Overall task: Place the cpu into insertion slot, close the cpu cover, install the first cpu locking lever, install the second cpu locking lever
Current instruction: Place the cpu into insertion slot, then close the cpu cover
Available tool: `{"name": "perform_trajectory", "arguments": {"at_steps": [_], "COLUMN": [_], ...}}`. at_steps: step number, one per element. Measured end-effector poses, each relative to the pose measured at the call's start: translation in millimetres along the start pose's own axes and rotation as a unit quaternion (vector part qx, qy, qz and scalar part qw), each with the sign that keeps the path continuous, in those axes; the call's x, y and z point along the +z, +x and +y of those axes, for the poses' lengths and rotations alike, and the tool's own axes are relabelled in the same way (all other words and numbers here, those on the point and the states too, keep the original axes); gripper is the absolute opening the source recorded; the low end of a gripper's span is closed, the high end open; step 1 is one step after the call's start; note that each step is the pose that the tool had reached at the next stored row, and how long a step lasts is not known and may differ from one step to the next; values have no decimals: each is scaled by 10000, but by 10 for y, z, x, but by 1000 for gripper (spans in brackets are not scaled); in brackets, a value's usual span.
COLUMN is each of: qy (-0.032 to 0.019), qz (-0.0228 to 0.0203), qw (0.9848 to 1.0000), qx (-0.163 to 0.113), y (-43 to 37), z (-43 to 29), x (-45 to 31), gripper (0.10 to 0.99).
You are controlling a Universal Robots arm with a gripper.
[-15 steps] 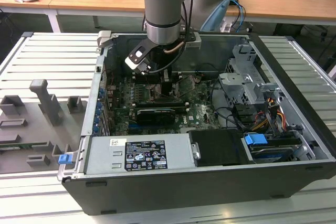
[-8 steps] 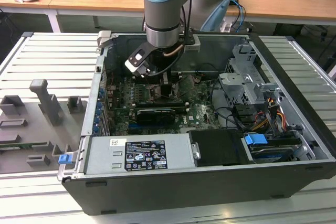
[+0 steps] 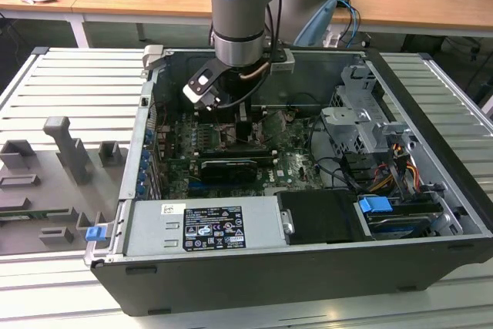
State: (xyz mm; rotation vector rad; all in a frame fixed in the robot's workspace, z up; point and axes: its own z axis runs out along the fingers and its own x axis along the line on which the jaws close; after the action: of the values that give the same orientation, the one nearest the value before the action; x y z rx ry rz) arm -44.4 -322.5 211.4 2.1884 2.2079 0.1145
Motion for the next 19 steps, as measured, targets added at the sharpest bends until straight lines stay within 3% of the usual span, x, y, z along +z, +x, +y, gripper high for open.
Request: {"name": "perform_trajectory", "arguments": {"at_steps": [2,4,6,15,19], "qy": [0,0,0,5,7], "qz": [0,0,0,0,6], "qw": [10000,10000,10000,10000,10000], "qx": [0,0,0,0,5], "y": [1,2,2,4,0], "z": [3,4,6,12,48], "x": [-37,-59,-78,-132,-131], "gripper": [278,157,106,106,106]}}
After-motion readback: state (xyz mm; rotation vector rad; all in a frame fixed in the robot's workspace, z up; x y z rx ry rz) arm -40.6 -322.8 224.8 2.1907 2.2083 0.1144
